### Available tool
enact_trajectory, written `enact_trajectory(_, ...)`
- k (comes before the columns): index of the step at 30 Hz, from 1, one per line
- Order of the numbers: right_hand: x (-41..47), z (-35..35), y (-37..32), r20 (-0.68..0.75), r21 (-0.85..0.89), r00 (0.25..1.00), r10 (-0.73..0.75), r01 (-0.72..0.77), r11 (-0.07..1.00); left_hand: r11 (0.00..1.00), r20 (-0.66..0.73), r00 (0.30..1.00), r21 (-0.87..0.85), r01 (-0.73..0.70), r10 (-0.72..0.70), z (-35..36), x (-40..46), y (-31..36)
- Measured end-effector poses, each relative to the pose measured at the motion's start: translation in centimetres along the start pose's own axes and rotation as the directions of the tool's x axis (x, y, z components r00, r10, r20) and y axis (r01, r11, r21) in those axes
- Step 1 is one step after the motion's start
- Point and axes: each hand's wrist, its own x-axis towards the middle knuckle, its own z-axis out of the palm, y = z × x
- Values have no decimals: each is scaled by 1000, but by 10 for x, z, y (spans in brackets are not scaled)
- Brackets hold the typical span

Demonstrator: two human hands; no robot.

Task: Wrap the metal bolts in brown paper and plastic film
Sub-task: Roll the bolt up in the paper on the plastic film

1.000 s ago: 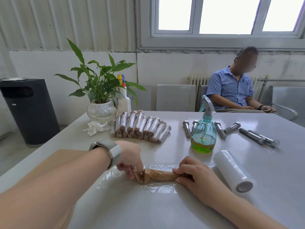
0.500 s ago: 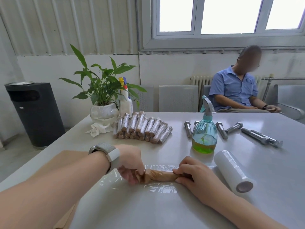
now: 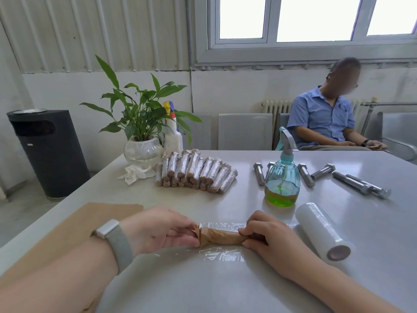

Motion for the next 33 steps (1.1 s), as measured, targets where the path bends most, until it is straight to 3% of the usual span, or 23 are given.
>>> enact_trajectory(5, 0, 0, -1, -1, 3, 1000, 10, -10, 1000, 978, -151, 973, -87, -187, 173, 12, -4, -26)
enact_trajectory(8, -1, 0, -1, 0, 3, 1000, 26, -26, 1000, 945, -232, 916, 61, -322, 327, 22, -4, -38)
enact_trajectory(10, -1, 0, -1, 4, 1, 1000, 28, -28, 1000, 881, -282, 843, 275, -385, 457, 27, -3, -45)
enact_trajectory(13, 0, 0, -2, -1, 2, 1000, 29, -29, 1000, 634, -258, 674, 662, -399, 693, 36, -9, -50)
enact_trajectory(16, 0, 0, -1, -5, 1, 999, 32, -32, 999, 313, -91, 538, 888, -338, 838, 42, -10, -50)
enact_trajectory(18, 0, 1, -1, -7, 5, 999, 36, -36, 999, 166, 8, 533, 947, -277, 846, 43, -8, -47)
enact_trajectory(22, -1, 1, 0, 0, 12, 999, 34, -34, 999, -158, 215, 590, 976, -148, 778, 57, -12, -45)
enact_trajectory(24, 0, 1, 0, 1, 11, 1000, 30, -30, 999, -248, 254, 542, 965, -85, 801, 61, -11, -51)
enact_trajectory(26, 0, 2, 0, 0, 5, 1000, 28, -28, 1000, -282, 256, 513, 959, -28, 819, 65, -7, -61)
enact_trajectory(29, 0, -1, -1, 5, 5, 999, 34, -35, 999, -271, 201, 636, 963, 13, 745, 68, -12, -66)
enact_trajectory(30, 0, -3, -2, 11, 10, 999, 37, -37, 999, -254, 182, 645, 967, 20, 742, 65, -18, -63)
enact_trajectory(31, 1, -4, -3, 17, 17, 999, 37, -37, 999, -177, 142, 682, 984, -18, 717, 60, -19, -59)
enact_trajectory(33, 2, -6, -4, 27, 26, 999, 35, -36, 999, 167, 47, 751, 964, -208, 659, 40, -19, -47)
